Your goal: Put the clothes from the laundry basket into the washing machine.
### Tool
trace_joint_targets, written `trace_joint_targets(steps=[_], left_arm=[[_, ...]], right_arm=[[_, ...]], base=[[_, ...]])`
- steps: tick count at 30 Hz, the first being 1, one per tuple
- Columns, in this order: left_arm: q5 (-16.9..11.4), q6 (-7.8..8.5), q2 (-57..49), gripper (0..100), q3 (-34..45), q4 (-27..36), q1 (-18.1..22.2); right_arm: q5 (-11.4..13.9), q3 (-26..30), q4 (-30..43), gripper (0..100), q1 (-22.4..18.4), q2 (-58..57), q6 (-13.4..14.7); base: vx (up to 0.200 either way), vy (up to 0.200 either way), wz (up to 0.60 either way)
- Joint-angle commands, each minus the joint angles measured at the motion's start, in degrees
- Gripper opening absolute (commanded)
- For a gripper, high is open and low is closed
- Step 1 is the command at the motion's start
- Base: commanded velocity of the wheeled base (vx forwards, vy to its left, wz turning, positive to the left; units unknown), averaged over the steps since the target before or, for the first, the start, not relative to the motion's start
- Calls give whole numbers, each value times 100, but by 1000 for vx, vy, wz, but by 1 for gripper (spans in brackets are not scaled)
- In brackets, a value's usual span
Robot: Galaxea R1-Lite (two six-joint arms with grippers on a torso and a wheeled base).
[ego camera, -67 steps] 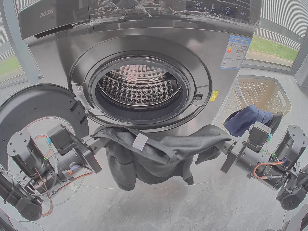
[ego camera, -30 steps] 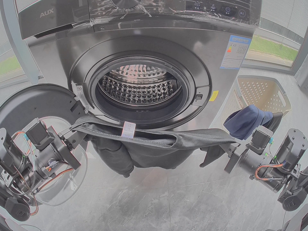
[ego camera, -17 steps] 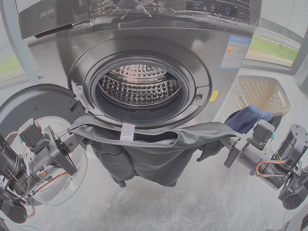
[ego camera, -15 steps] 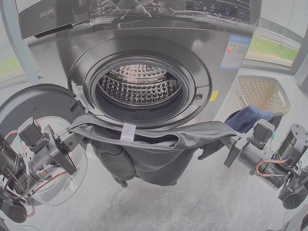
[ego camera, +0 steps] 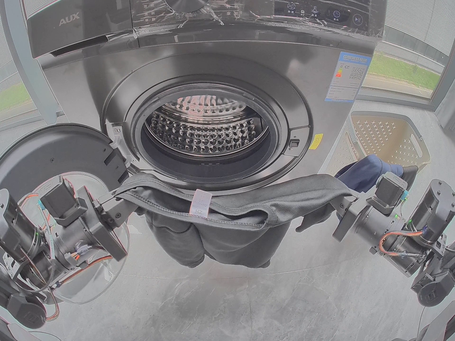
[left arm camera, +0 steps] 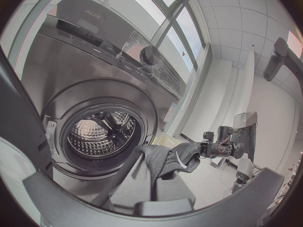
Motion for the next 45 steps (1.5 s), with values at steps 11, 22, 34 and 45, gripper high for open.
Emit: trace_joint_targets(steps=[11, 22, 34, 45], left_arm=[[173, 51, 519, 0, -507, 5, -652], [199, 25, 897, 0, -1105, -65, -731], [542, 51, 853, 0, -1289, -74, -766], [524, 60, 844, 0, -1219, -118, -854]], right_arm=[[-13, 110, -26, 0, 23, 32, -8], [5, 751, 18, 100, 269, 850, -192], [119, 1252, -61, 100, 946, 1685, -131], [154, 119, -510, 100, 735, 2396, -148]], base=[[0, 0, 0], [0, 0, 0], [0, 0, 0], [0, 0, 0]])
